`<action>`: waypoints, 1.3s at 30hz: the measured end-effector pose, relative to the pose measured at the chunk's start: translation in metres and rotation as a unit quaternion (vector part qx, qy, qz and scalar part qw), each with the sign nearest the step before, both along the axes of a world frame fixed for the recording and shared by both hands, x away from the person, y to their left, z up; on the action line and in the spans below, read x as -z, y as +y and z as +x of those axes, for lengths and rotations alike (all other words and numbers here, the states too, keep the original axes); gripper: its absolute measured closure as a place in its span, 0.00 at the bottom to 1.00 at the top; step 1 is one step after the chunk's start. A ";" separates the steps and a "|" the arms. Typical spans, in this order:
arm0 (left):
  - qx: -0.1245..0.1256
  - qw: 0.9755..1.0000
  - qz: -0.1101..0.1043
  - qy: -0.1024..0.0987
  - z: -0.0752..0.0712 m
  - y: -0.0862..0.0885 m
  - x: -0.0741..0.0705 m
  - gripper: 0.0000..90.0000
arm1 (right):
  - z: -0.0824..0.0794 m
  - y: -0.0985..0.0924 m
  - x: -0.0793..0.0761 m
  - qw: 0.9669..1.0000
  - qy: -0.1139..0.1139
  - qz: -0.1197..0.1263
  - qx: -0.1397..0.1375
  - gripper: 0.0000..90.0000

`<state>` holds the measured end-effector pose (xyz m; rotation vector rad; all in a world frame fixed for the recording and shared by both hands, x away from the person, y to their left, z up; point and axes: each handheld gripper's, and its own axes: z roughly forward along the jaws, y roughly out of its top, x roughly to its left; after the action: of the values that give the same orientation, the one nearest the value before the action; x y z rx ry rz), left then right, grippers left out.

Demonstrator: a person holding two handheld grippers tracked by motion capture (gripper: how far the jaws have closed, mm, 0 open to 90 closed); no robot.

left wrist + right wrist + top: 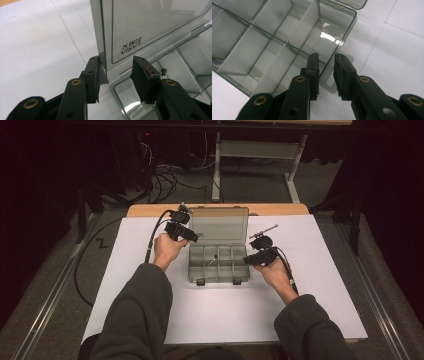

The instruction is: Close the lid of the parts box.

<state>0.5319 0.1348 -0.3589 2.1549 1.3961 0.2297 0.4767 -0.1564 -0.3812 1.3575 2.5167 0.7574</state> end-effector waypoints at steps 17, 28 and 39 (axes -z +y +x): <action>0.009 1.000 -0.006 -0.007 -0.011 0.005 0.000 0.71 | -0.001 0.000 0.000 1.000 -0.004 -0.002 0.000 0.85; 0.011 1.000 -0.007 -0.009 -0.015 0.005 0.001 0.73 | -0.002 0.001 0.000 1.000 -0.005 -0.002 0.001 0.85; 0.010 1.000 -0.011 -0.011 -0.018 0.006 0.003 0.73 | -0.003 0.000 0.001 1.000 -0.010 -0.002 -0.001 0.85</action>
<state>0.5141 0.1413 -0.3623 2.1406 1.3575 0.2295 0.4741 -0.1560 -0.3822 1.3407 2.5037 0.7615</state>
